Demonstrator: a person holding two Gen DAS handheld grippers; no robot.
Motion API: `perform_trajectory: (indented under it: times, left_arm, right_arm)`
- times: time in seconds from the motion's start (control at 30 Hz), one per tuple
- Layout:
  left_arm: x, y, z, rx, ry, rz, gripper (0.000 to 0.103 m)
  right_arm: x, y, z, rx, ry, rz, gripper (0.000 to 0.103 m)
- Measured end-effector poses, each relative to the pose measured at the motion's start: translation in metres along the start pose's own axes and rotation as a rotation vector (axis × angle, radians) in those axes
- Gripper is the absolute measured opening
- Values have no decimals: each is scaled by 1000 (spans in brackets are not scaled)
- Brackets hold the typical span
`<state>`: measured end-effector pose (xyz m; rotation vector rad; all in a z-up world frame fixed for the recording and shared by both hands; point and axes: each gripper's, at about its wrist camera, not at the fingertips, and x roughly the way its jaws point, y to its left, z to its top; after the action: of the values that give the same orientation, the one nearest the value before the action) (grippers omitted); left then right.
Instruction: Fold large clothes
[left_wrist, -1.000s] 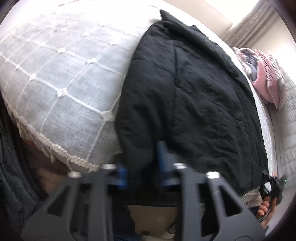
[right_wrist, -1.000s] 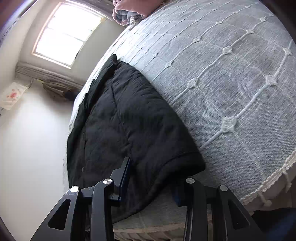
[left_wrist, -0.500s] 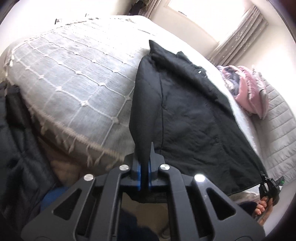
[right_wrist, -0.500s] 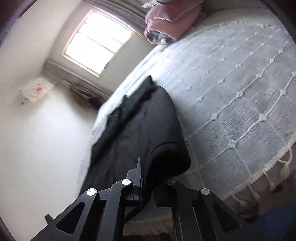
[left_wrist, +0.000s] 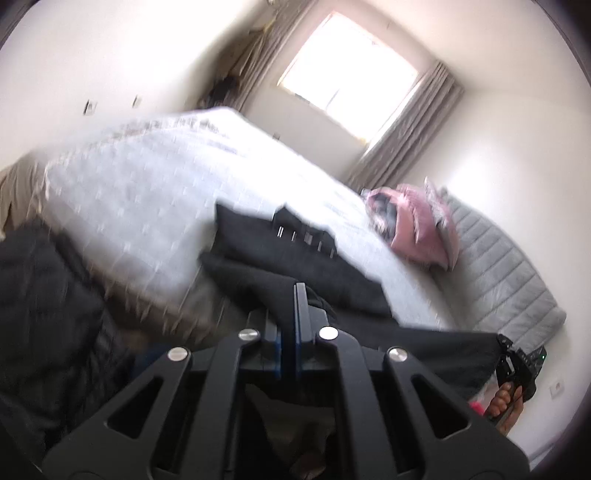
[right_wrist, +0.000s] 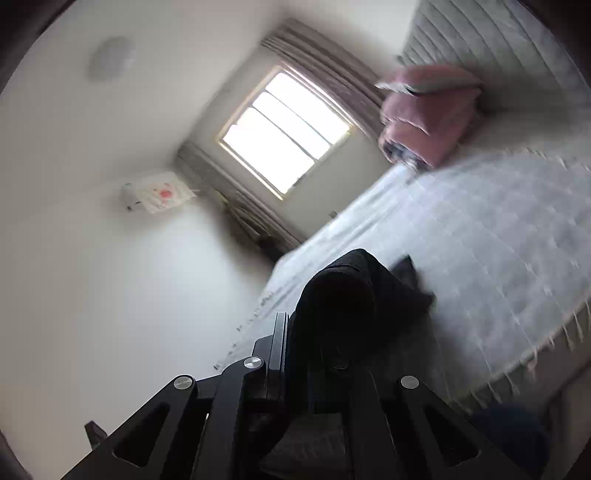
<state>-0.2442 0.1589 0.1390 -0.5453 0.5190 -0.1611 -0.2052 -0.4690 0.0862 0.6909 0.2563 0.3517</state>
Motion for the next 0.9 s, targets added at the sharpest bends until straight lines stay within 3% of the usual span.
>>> perform_trajectory:
  times: [0.17,0.4,0.5,0.57,0.63,0.67,0.73,0.8,0.83,0.9]
  left_arm:
    - [49,0,48,-74,-37,23,6]
    - [178,18,99,-176,29,96,7]
    - [257,28,112,-179,110,148,9]
    - [316,45,115,-198,196,185,17]
    - [354,60,109,-206,289,215,34]
    - [371,73,106,-219,333,249,37]
    - [377,89,102,-230,339,294,50]
    - [374,102,101,-237,312,293,64]
    - [373,107,99,-229,308,290,66]
    - [378,112,95,-200,327,293,66]
  right_arm:
    - [62,1,36,28,-24,19,7]
    - [196,-43,65,121,37,-53,8]
    - [271,-88,65,184,109,-178,14]
    - [322,-118,58,148,147,-299,27]
    - [352,-146,45,111,193,-430,32]
    - [361,-160,39,122,228,-476,32]
    - [368,-178,38,156,275,-528,33]
    - [362,-181,47,123,266,-536,58]
    - [358,-180,52,73,255,-544,79]
    - [354,-181,59,1,232,-562,85]
